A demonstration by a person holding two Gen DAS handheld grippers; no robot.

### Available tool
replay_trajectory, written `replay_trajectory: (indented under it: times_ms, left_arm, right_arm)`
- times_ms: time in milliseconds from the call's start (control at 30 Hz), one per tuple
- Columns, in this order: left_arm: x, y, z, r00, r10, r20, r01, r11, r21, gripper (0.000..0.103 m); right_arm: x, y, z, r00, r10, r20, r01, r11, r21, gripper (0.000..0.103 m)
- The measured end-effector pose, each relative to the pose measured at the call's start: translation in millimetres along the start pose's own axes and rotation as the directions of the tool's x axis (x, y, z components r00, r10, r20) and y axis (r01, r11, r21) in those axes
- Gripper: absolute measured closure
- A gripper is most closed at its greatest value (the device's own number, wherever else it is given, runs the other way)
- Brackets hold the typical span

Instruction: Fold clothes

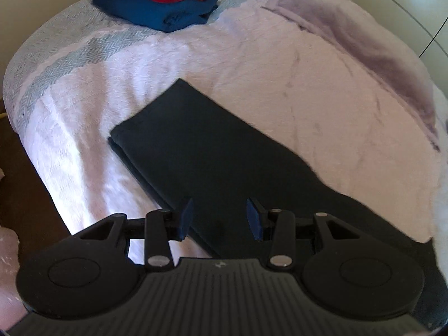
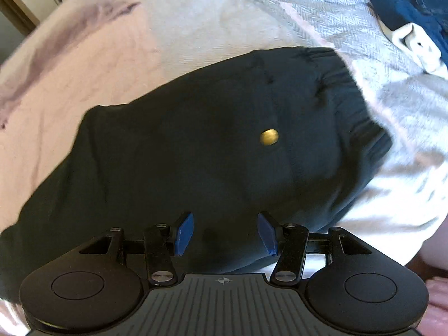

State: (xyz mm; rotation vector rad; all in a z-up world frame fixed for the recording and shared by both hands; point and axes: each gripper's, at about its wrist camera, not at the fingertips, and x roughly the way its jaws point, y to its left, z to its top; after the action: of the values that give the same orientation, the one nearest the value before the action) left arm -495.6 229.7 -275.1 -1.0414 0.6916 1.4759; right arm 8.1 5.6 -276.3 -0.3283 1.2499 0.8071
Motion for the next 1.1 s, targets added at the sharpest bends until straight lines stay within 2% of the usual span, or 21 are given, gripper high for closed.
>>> replay_trajectory:
  times_ms: [167, 333, 400, 467, 633, 667, 733, 767, 833, 967, 1100]
  left_arm:
    - [20.1, 19.3, -2.2, 0.997, -0.061, 0.053, 0.06, 0.998, 0.014, 0.065]
    - [34.6, 41.5, -18.9, 0.977, -0.121, 0.174, 0.118, 0.993, 0.023, 0.065]
    - [37.0, 56.1, -24.7, 0.961, -0.146, 0.234, 0.148, 0.989, 0.009, 0.066]
    - [38.1, 72.3, -29.8, 0.941, -0.185, 0.282, 0.196, 0.981, -0.009, 0.066]
    - [35.6, 121.7, -36.7, 0.879, -0.324, 0.349, 0.372, 0.925, -0.079, 0.066]
    - [34.9, 131.9, -34.5, 0.879, -0.329, 0.344, 0.388, 0.914, -0.117, 0.068]
    - [39.2, 141.3, -30.5, 0.877, -0.343, 0.335, 0.411, 0.897, -0.159, 0.068]
    - [41.7, 145.4, -28.5, 0.876, -0.35, 0.332, 0.423, 0.889, -0.177, 0.068]
    - [46.7, 153.4, -24.7, 0.871, -0.366, 0.327, 0.445, 0.87, -0.213, 0.067]
    - [56.8, 169.5, -17.1, 0.862, -0.396, 0.317, 0.485, 0.827, -0.284, 0.068]
    - [66.9, 185.6, -9.4, 0.85, -0.427, 0.31, 0.52, 0.778, -0.353, 0.07]
  right_arm:
    - [-0.3, 2.1, -16.1, 0.987, 0.035, 0.159, -0.03, 0.999, -0.036, 0.049]
    - [12.4, -4.9, -34.7, 0.945, 0.093, 0.315, -0.065, 0.993, -0.1, 0.049]
    - [21.2, -9.8, -48.9, 0.922, 0.121, 0.368, -0.083, 0.99, -0.117, 0.049]
    - [23.7, -16.8, -68.0, 0.889, 0.147, 0.434, -0.092, 0.985, -0.145, 0.049]
    - [5.0, -15.8, -132.4, 0.8, 0.158, 0.578, -0.041, 0.977, -0.21, 0.049]
    - [-1.2, -14.6, -145.0, 0.796, 0.152, 0.586, -0.038, 0.979, -0.202, 0.049]
    - [-15.5, -10.7, -164.0, 0.827, 0.121, 0.548, -0.046, 0.988, -0.149, 0.049]
    - [-22.8, -10.7, -171.4, 0.839, 0.137, 0.527, -0.077, 0.988, -0.136, 0.049]
    - [-36.6, -12.9, -187.6, 0.836, 0.177, 0.519, -0.131, 0.983, -0.125, 0.049]
    - [-53.4, -8.5, -206.9, 0.837, 0.142, 0.529, -0.103, 0.989, -0.103, 0.049]
    - [-48.6, 1.7, -206.8, 0.85, 0.129, 0.51, -0.085, 0.99, -0.109, 0.049]
